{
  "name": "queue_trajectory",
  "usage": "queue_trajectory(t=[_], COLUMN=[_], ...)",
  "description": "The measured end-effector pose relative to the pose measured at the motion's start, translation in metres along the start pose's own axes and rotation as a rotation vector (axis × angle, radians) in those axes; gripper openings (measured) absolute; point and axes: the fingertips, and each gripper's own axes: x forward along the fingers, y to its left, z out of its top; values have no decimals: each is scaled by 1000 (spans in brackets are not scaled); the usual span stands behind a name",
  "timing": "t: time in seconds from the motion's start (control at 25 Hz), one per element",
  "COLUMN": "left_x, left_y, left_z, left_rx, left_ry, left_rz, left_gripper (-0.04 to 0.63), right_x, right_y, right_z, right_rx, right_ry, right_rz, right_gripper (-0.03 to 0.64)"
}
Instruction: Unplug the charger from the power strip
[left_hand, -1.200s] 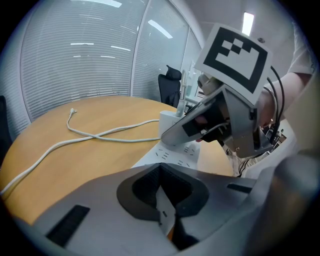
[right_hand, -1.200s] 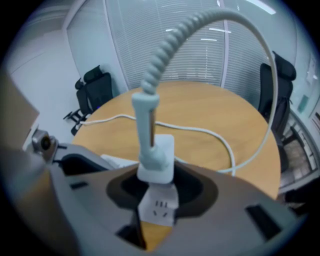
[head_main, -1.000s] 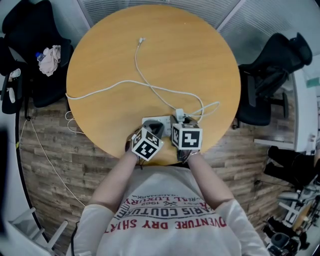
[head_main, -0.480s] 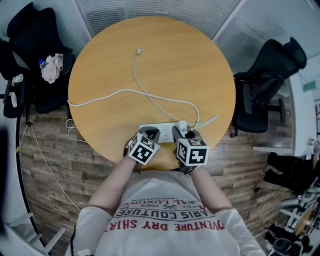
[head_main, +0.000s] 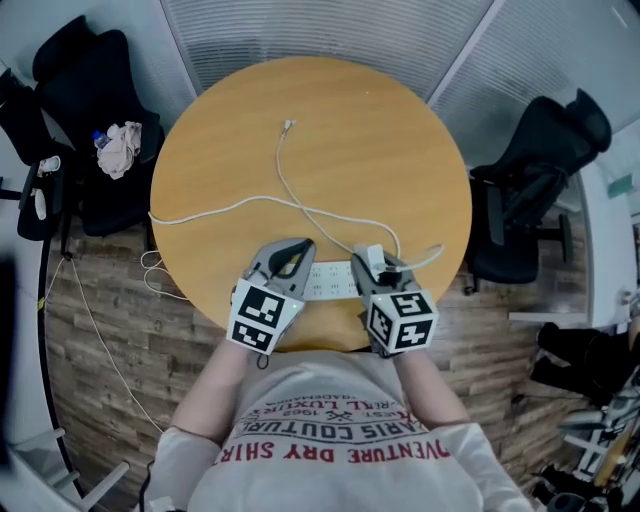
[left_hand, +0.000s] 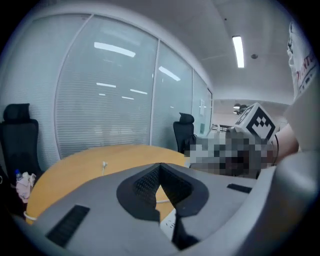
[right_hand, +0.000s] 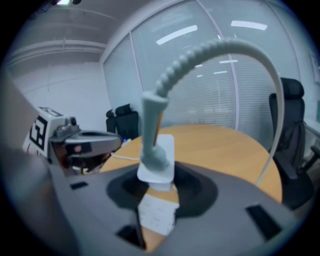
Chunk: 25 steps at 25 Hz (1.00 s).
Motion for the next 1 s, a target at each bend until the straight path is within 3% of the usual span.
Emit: queue_trajectory(t=[0.24, 0.44, 1.0], left_x=[-53, -89, -99], left_y=[28, 39, 47], left_z=[64, 96, 88], left_rx=[72, 33, 22], left_ry=[-200, -324, -343], left_rz=[119, 170, 184], left_gripper=[32, 32, 32], right_x=[-19, -31, -31], right_y=[24, 42, 51], right_z=[58, 83, 87], right_rx=[-126, -192, -202], right_ry=[-172, -271, -287], right_rz=[31, 55, 53], right_gripper=[156, 155, 155])
